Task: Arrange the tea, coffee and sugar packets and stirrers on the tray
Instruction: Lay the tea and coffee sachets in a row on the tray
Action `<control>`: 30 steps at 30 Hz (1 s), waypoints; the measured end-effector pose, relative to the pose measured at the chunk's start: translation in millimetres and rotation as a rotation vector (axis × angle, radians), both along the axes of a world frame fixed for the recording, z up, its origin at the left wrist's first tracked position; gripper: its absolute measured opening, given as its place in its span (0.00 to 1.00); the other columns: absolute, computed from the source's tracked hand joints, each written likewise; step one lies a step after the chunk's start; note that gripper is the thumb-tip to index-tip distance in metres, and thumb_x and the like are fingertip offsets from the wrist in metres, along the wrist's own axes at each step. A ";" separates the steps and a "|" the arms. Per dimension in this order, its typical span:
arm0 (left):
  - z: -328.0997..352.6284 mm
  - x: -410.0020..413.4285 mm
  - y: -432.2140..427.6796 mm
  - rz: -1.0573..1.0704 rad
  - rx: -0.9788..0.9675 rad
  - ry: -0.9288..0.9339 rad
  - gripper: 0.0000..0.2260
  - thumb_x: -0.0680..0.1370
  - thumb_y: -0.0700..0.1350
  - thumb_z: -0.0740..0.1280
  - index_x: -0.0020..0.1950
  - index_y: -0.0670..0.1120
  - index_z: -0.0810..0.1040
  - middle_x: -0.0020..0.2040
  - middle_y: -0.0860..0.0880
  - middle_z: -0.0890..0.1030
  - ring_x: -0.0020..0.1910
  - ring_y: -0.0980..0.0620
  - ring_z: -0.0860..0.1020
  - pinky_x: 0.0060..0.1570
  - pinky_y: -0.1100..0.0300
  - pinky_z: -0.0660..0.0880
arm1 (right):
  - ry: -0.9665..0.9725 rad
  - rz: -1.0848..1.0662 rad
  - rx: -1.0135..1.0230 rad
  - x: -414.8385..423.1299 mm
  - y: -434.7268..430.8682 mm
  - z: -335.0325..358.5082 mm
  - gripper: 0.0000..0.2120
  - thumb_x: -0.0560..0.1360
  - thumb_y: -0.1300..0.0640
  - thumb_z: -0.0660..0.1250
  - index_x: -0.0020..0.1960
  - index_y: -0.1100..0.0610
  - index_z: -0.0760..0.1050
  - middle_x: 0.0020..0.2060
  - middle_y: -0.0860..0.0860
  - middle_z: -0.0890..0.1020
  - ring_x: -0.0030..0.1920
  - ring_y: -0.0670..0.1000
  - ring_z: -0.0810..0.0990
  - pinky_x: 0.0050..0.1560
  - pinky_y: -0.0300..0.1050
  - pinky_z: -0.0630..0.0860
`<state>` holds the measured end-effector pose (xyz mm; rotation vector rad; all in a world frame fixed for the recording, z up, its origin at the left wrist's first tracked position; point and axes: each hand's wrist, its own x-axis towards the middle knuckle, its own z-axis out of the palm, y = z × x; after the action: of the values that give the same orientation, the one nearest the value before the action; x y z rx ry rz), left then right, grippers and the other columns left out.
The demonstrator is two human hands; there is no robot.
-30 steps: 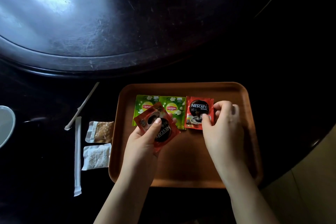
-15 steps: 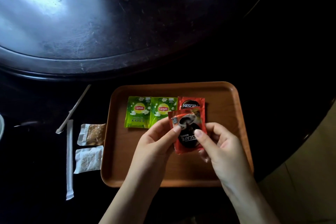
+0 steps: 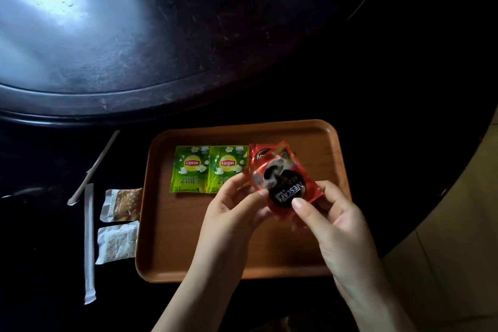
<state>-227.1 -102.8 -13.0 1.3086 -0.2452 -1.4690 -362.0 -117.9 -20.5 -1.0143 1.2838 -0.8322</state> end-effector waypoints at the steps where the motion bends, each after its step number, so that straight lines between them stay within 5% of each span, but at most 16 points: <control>1: 1.1 0.9 0.0 -0.019 -0.013 -0.039 0.15 0.64 0.39 0.73 0.49 0.47 0.80 0.46 0.45 0.85 0.45 0.49 0.83 0.41 0.59 0.80 | 0.009 0.055 0.002 -4.2 -1.8 2.0 0.04 0.69 0.56 0.66 0.43 0.51 0.78 0.40 0.54 0.85 0.43 0.51 0.83 0.45 0.43 0.80; 4: 3.0 4.1 -1.3 -0.112 -0.027 -0.211 0.12 0.64 0.44 0.73 0.47 0.50 0.82 0.43 0.48 0.85 0.44 0.49 0.82 0.42 0.54 0.78 | 0.053 0.211 0.026 -15.7 -9.1 8.6 0.08 0.67 0.54 0.62 0.44 0.51 0.78 0.41 0.51 0.85 0.43 0.48 0.83 0.42 0.40 0.80; 9: 1.1 -9.1 -0.3 -0.218 -0.018 -0.200 0.09 0.67 0.34 0.70 0.41 0.46 0.83 0.38 0.48 0.85 0.37 0.54 0.81 0.31 0.64 0.76 | 0.061 -0.094 -0.033 -25.7 -19.9 7.6 0.03 0.73 0.58 0.66 0.45 0.51 0.77 0.41 0.53 0.84 0.45 0.49 0.83 0.43 0.44 0.81; 13: -5.3 -19.6 3.7 -0.124 0.012 -0.161 0.09 0.64 0.40 0.72 0.43 0.46 0.82 0.41 0.47 0.85 0.40 0.52 0.82 0.35 0.62 0.77 | 0.098 -0.123 -0.052 -23.8 -10.7 2.0 0.07 0.72 0.59 0.68 0.46 0.48 0.76 0.41 0.51 0.84 0.43 0.48 0.84 0.40 0.39 0.80; 15: -8.5 -19.9 4.9 -0.124 -0.051 -0.391 0.09 0.67 0.38 0.73 0.44 0.48 0.82 0.41 0.48 0.86 0.41 0.54 0.83 0.38 0.64 0.77 | 0.158 -0.159 -0.109 -25.3 -12.9 -2.0 0.09 0.72 0.59 0.68 0.44 0.44 0.76 0.41 0.50 0.84 0.43 0.47 0.84 0.42 0.39 0.80; 18: -15.9 -10.5 -1.7 -0.136 -0.254 -1.139 0.10 0.71 0.40 0.70 0.51 0.49 0.81 0.47 0.56 0.83 0.48 0.60 0.80 0.48 0.74 0.72 | 0.340 -0.177 -0.218 -32.1 -32.1 -3.1 0.10 0.74 0.59 0.65 0.46 0.44 0.75 0.41 0.46 0.82 0.44 0.44 0.82 0.39 0.31 0.79; 20: -24.6 -4.4 -11.2 -0.189 -0.343 -1.449 0.12 0.71 0.40 0.69 0.54 0.45 0.81 0.52 0.52 0.82 0.54 0.57 0.77 0.55 0.72 0.69 | 0.479 -0.083 -0.279 -31.4 -48.4 -3.8 0.08 0.75 0.59 0.63 0.52 0.49 0.75 0.46 0.48 0.81 0.47 0.45 0.80 0.35 0.26 0.76; 25: -45.5 -5.4 -24.4 -0.463 -0.338 -1.586 0.14 0.72 0.41 0.66 0.56 0.42 0.80 0.62 0.42 0.78 0.66 0.44 0.72 0.62 0.56 0.66 | 0.621 0.052 -0.344 -13.1 -69.9 -12.9 0.11 0.75 0.61 0.64 0.57 0.54 0.74 0.53 0.53 0.79 0.49 0.46 0.76 0.33 0.18 0.70; 30: -52.0 -5.0 -23.6 -0.504 -0.313 -1.582 0.14 0.73 0.42 0.66 0.57 0.42 0.79 0.63 0.42 0.77 0.67 0.44 0.70 0.63 0.53 0.65 | 0.797 0.095 -0.425 -4.4 -72.9 -20.9 0.11 0.74 0.60 0.65 0.57 0.57 0.75 0.54 0.54 0.80 0.54 0.52 0.79 0.43 0.28 0.70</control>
<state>-232.1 -126.4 -65.0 1.9319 -1.8197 -0.3645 -366.4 -190.7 -41.4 -1.8513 1.7328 -0.6527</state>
